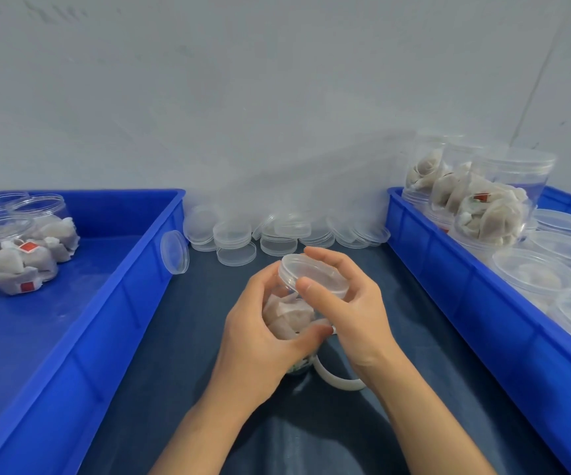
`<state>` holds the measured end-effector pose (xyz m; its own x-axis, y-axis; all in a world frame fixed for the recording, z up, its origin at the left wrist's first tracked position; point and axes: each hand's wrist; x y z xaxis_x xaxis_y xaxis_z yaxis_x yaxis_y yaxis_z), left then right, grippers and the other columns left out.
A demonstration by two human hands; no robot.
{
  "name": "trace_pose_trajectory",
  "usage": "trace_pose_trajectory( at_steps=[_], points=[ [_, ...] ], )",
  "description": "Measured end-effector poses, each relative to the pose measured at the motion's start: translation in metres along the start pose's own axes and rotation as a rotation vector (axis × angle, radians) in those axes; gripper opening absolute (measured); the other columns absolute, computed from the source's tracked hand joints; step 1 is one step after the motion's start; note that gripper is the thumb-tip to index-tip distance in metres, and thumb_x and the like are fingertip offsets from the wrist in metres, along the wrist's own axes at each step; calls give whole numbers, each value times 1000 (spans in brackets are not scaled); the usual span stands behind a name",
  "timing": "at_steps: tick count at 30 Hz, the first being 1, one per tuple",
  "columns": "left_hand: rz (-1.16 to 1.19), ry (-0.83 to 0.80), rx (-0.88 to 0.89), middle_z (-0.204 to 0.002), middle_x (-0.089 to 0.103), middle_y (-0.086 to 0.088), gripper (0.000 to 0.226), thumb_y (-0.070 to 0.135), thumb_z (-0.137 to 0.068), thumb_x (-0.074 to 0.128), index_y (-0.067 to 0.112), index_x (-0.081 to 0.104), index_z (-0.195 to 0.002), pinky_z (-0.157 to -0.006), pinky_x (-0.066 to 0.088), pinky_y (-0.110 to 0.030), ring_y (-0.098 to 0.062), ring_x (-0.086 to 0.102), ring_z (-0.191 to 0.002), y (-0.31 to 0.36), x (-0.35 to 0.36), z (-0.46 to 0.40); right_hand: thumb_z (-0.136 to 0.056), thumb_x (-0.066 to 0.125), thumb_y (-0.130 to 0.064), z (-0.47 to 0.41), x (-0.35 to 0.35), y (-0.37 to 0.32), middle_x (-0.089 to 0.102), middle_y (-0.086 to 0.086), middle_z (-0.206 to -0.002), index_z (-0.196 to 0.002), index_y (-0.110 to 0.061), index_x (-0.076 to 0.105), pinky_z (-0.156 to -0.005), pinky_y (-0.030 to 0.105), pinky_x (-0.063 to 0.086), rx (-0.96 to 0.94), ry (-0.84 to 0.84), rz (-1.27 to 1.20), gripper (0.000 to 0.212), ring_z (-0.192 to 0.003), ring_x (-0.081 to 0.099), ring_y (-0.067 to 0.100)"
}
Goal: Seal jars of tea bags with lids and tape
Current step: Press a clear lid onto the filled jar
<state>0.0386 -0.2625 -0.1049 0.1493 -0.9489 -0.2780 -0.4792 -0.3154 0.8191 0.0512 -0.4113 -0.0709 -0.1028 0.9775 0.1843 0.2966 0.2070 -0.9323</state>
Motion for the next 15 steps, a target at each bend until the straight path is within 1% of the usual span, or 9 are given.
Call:
trace_pose_trajectory(
  at_steps=[2,4,6,7,9,12,13,15],
  points=[
    [-51,-11,7,-133,67,24,87,46,-69,97,58,49,-141,-94,54,-14,1,66,-123,0,-1,0,-74,90,-29,1,2,0,80,4,-106,-117,-22,75,-75,26,60,2,19,7,46,-97,78,23],
    [-109,-18,26,-131,66,28,91,42,-68,96,61,46,-142,-93,49,-8,5,65,-121,0,0,1,-78,92,-15,1,3,0,81,3,-102,-113,-19,77,-73,24,60,-4,36,22,38,-94,79,21],
    [-125,-22,34,-130,66,30,89,40,-71,94,61,45,-142,-91,53,-11,6,65,-120,-1,2,1,-79,90,-8,1,5,1,81,2,-101,-112,-17,77,-75,23,60,-10,45,33,37,-93,79,19],
    [-128,-19,34,-130,67,30,87,39,-71,94,61,45,-141,-88,56,-14,6,66,-118,-1,3,1,-78,91,-6,1,6,1,81,2,-100,-112,-16,77,-75,23,60,-15,49,26,38,-93,79,18],
    [-143,-2,34,-127,67,32,85,39,-72,92,63,45,-139,-84,56,-16,7,67,-115,-1,6,1,-73,94,-9,2,9,3,81,2,-101,-109,-19,79,-74,21,60,-24,63,12,41,-93,79,17],
    [-178,27,34,-127,66,33,85,35,-72,91,62,44,-138,-85,54,-18,8,66,-115,-3,9,2,-64,95,-24,2,13,8,80,-2,-104,-105,-28,80,-76,22,60,-48,100,43,43,-96,78,14],
    [-187,38,35,-128,66,32,84,33,-74,90,61,45,-139,-86,55,-20,8,65,-116,-4,10,2,-62,95,-29,2,14,10,80,-4,-107,-104,-32,80,-79,24,60,-67,117,74,45,-99,77,13],
    [-196,63,40,-130,65,31,79,34,-77,87,57,46,-140,-87,56,-18,7,64,-118,-3,11,1,-61,94,-35,1,17,14,76,-8,-117,-105,-37,79,-91,36,60,-117,150,143,46,-109,74,13]
  ],
)
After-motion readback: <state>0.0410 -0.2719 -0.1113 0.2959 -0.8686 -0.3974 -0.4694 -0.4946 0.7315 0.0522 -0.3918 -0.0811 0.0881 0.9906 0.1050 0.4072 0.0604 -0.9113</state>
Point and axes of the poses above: each hand's wrist, its own z-axis away from the middle knuckle, its own x-axis out of the palm, y = z × x
